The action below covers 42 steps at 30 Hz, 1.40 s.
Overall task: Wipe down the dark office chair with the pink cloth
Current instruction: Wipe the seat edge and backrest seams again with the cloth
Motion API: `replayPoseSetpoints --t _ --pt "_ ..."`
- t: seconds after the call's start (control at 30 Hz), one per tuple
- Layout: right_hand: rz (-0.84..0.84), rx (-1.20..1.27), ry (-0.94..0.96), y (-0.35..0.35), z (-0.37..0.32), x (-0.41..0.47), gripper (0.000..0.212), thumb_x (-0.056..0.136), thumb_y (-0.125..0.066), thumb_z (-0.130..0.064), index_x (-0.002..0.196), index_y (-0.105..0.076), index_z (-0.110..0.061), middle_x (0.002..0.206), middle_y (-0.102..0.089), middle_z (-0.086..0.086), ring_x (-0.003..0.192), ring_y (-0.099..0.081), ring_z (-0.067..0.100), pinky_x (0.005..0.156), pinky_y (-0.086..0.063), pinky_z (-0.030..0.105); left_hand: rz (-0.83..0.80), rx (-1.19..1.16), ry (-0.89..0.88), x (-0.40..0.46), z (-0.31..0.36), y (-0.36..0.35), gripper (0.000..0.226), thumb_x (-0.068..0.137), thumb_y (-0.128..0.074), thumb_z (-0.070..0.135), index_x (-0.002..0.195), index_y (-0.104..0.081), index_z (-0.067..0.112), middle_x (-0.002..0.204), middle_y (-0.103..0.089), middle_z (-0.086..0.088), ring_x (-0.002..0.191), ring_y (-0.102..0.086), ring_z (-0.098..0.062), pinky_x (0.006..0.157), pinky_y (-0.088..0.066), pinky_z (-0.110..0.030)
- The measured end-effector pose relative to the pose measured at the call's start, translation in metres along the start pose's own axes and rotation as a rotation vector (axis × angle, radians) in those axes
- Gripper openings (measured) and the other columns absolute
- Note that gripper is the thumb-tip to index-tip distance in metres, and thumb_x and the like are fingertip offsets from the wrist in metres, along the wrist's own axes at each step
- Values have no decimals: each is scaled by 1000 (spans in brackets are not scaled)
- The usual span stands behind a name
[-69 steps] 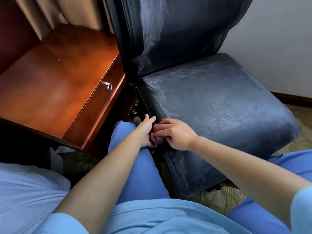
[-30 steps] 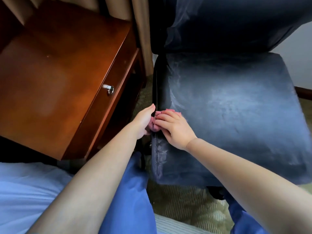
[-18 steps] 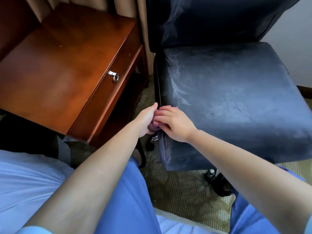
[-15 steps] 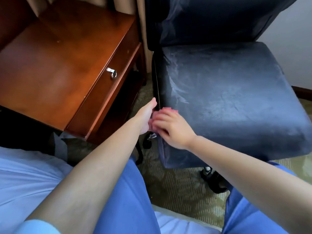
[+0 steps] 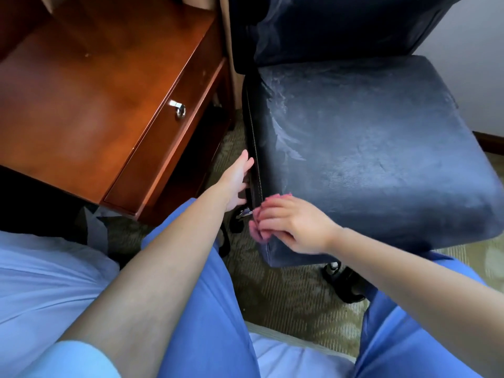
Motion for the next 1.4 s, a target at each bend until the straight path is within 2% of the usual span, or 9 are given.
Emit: replayPoseSetpoints --t 0.17,0.33,0.5,0.67,0.8,0.93,1.03,1.27,1.4 --pt "220 -6 -280 9 35 38 20 81 -54 -5 85 -69 -17 103 -67 -2 108 -55 26 94 -42 44 14 49 -10 -7 0 3 54 97 -22 59 145 -30 38 155 -24 9 125 -42 -15 105 -31 -43" --pt "-54 -97 149 -16 -20 -9 17 88 -52 -10 87 -67 -17 103 -66 -1 110 -54 25 101 -38 42 12 47 0 -9 -7 -5 60 94 -28 63 146 -31 33 152 -32 7 133 -40 -24 109 -30 -54" --pt "165 -55 -198 2 25 23 22 80 -51 -2 85 -68 -16 102 -67 -2 108 -56 27 92 -42 46 73 49 29 -9 -10 -8 56 95 -29 61 139 -42 27 104 -57 12 92 -57 -20 83 -49 -39" --pt "47 -85 71 -25 -28 -25 12 82 -59 -11 85 -69 -17 102 -66 -2 113 -53 23 107 -33 40 54 112 35 -14 -12 -13 62 91 -33 66 140 -42 28 138 -49 8 122 -49 -23 106 -33 -52" --pt "-31 -89 146 -29 -14 -22 10 83 -60 -14 87 -69 -18 101 -67 -1 108 -56 26 100 -39 41 87 64 28 -23 -15 -18 49 96 -31 57 133 -45 30 106 -54 14 106 -52 -18 92 -40 -41" --pt "168 -91 -70 -22 7 2 19 85 -55 -6 92 -69 -15 103 -67 -1 108 -55 29 98 -40 43 118 37 14 -22 -23 -17 55 93 -36 57 138 -45 27 133 -50 8 111 -53 -18 86 -47 -41" --pt "147 -85 -96 -25 -2 2 19 87 -54 -8 94 -69 -15 107 -66 0 114 -52 27 106 -34 44 197 24 -65 -29 -24 -14 43 97 -39 47 131 -51 24 114 -56 10 84 -55 -9 70 -45 -30" --pt "-115 -128 252 -28 -23 -48 15 95 -54 -20 98 -68 -16 114 -64 0 122 -48 22 109 -32 37 144 116 -75 -36 -37 -37 60 96 -34 53 147 -34 21 151 -34 2 138 -33 -19 114 -24 -39" --pt "159 -109 -91 -11 -3 -21 22 87 -50 -6 95 -69 -13 114 -64 3 121 -47 26 109 -31 40 123 193 -72 -35 -38 -40 61 97 -26 55 147 -32 21 150 -36 -2 135 -38 -21 115 -25 -40"
Point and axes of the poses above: each hand's wrist, its own x-axis towards the middle knuckle, its own y-axis out of the back of the hand, z = x × y, the point moved 5 cm from there along x, towards the middle knuckle
